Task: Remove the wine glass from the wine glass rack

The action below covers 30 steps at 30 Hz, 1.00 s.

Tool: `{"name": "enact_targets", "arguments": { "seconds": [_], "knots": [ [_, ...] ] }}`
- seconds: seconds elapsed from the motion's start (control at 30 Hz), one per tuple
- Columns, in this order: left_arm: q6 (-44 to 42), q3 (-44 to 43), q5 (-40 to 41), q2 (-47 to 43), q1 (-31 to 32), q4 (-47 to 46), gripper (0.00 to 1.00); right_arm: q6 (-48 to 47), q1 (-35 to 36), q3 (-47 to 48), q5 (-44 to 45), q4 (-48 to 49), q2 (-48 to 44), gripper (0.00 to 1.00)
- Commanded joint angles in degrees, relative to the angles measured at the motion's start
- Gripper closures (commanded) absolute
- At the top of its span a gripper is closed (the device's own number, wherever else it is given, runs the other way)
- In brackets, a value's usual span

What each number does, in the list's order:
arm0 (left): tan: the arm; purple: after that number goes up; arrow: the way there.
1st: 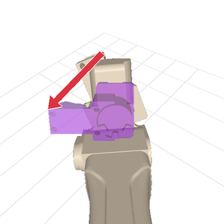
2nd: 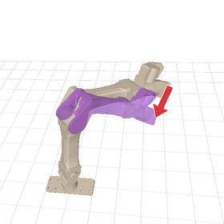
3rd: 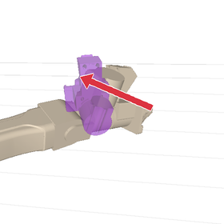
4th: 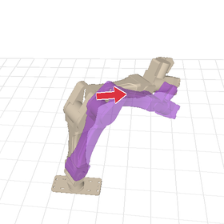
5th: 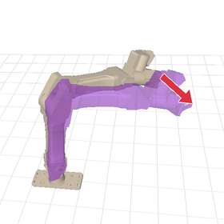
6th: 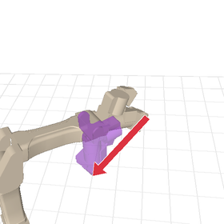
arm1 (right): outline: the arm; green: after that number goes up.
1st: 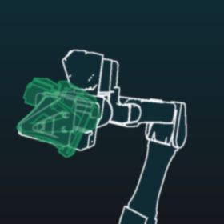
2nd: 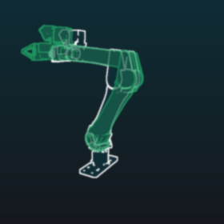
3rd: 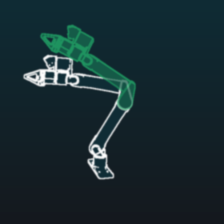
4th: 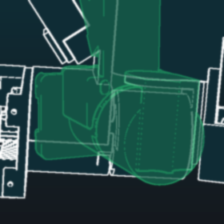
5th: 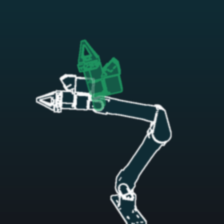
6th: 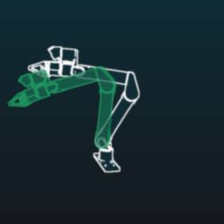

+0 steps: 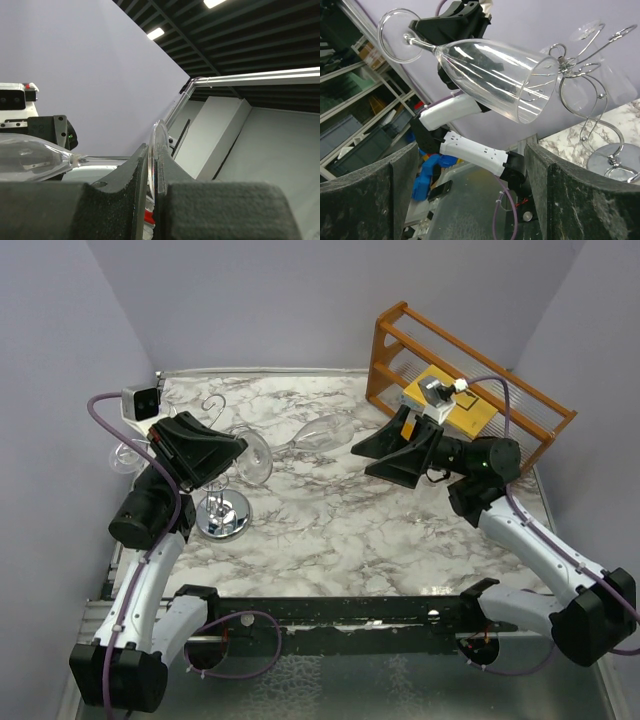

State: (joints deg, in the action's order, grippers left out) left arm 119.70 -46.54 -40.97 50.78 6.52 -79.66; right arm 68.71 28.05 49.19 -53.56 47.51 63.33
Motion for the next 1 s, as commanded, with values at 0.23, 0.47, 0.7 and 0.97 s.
{"name": "enact_targets", "arguments": {
  "seconds": [0.23, 0.47, 0.7, 0.97],
  "knots": [
    [9.0, 1.6, 4.4, -2.2, 0.8, -4.7, 1.00, 0.9, 1.3, 3.9, -0.6, 6.0, 2.1, 0.14],
    [9.6, 2.5, 5.3, -2.8, 1.5, -3.2, 1.00, -0.5, 1.5, 7.1, 0.4, 4.9, 4.5, 0.14],
    [10.3, 4.0, 6.5, -2.9, 1.6, -2.7, 1.00, 7.4, 3.2, 7.5, -0.4, 17.6, 7.3, 0.34],
    [12.1, 4.8, 8.1, -1.6, 1.6, -3.7, 1.00, 11.3, 5.0, 7.7, 0.3, 23.0, 6.6, 0.53]
  ]
}}
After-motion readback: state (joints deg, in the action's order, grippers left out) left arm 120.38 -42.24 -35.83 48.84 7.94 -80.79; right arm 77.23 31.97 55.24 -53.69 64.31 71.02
